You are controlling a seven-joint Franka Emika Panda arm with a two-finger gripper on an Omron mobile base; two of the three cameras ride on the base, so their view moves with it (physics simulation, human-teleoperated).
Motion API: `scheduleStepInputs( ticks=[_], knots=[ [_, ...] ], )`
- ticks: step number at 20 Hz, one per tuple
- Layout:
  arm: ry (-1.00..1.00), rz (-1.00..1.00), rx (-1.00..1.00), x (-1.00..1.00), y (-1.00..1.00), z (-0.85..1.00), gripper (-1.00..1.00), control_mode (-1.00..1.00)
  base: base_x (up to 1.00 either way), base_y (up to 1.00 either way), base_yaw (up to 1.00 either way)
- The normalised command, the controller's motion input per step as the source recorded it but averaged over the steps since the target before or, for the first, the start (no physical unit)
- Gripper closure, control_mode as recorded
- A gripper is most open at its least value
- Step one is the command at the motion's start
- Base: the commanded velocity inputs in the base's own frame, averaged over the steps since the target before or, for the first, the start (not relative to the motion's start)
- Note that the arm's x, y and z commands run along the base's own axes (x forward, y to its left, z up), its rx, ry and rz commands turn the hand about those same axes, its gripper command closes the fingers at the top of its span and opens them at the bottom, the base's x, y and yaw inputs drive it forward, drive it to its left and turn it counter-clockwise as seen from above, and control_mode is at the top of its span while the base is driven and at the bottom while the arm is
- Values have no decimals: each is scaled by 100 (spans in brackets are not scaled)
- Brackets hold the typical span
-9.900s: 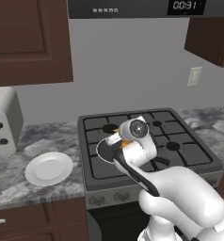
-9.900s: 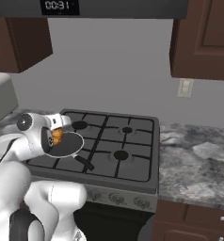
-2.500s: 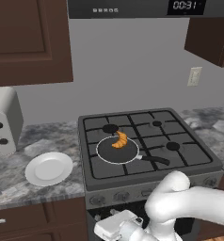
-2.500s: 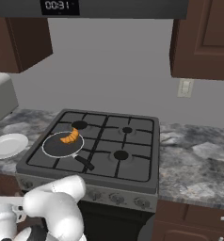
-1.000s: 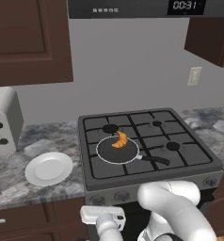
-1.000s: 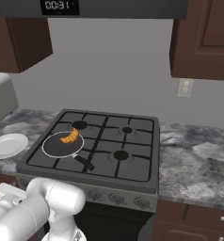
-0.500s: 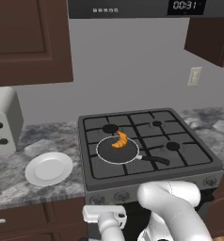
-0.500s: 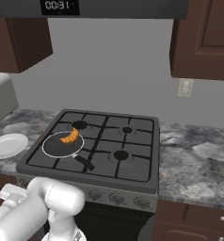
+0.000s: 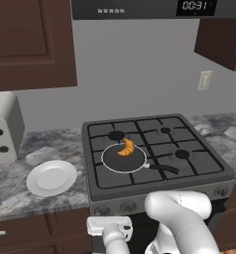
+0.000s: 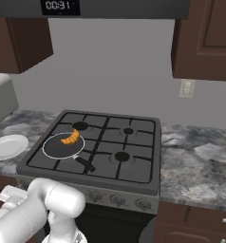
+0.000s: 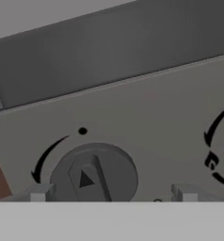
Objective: Pick the croissant and place it on the pan. Then turn on the stove to warm the croissant.
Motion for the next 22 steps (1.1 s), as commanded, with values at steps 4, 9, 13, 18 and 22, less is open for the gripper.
scheduleStepInputs(
  ticks=[4, 9, 13, 18, 22],
  knots=[
    [-2, 0, -6, 10, 8, -1, -100, -100, 0, 0, 0],
    [-1, 0, -4, 8, 16, -1, -100, -100, 0, 0, 0],
    [0, 0, -2, 13, 5, -6, -100, -100, 0, 0, 0],
    [-1, 0, -6, 18, 3, -3, -100, -100, 0, 0, 0],
    [-9, 1, -14, 16, 24, -1, -100, -100, 0, 0, 0]
  ],
)
